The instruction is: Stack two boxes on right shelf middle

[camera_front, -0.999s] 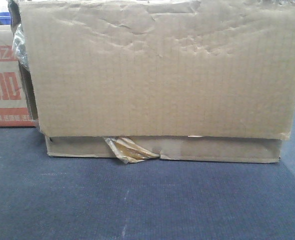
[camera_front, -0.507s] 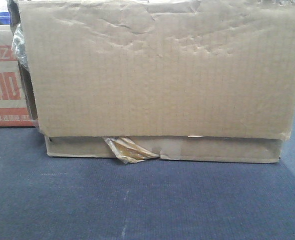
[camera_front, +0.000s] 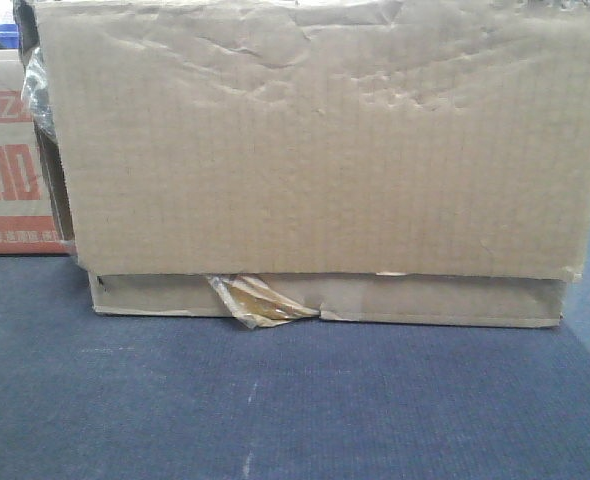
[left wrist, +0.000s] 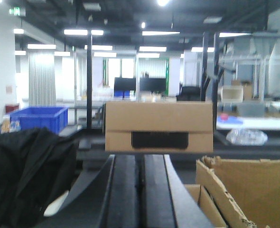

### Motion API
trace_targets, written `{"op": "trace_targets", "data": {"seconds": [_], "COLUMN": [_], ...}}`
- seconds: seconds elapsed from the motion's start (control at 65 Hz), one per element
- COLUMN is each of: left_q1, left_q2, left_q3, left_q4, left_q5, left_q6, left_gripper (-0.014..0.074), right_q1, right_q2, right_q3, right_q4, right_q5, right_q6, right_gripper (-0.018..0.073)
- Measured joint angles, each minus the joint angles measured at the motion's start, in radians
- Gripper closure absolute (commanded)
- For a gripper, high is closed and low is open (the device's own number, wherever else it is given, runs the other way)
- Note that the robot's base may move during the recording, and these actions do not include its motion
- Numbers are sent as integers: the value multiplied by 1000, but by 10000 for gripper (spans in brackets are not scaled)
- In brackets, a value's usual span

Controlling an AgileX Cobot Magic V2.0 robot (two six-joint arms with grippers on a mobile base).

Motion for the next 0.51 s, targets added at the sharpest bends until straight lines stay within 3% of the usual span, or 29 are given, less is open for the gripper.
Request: {"op": "trace_targets", "data": {"seconds": [0.123, 0.246, 0.354, 0.507], "left_q1": [0, 0, 0, -30], "left_q2": [126, 244, 333, 414], "left_q3": [-142, -242, -283, -288], "left_q4": [4, 6, 6, 2], "left_q5": [137, 253, 311, 348], "left_q6": [0, 0, 0, 0], "left_gripper": [574, 386, 236, 60], "right_q1": [0, 0, 18, 41], "right_q2": [138, 274, 367, 474], "right_q3": [-150, -243, -264, -264], "right_q4": [0, 0, 0, 0], "right_q5": [90, 135, 136, 152], "right_q6": [0, 0, 0, 0], "right_gripper": [589, 384, 198, 2]}}
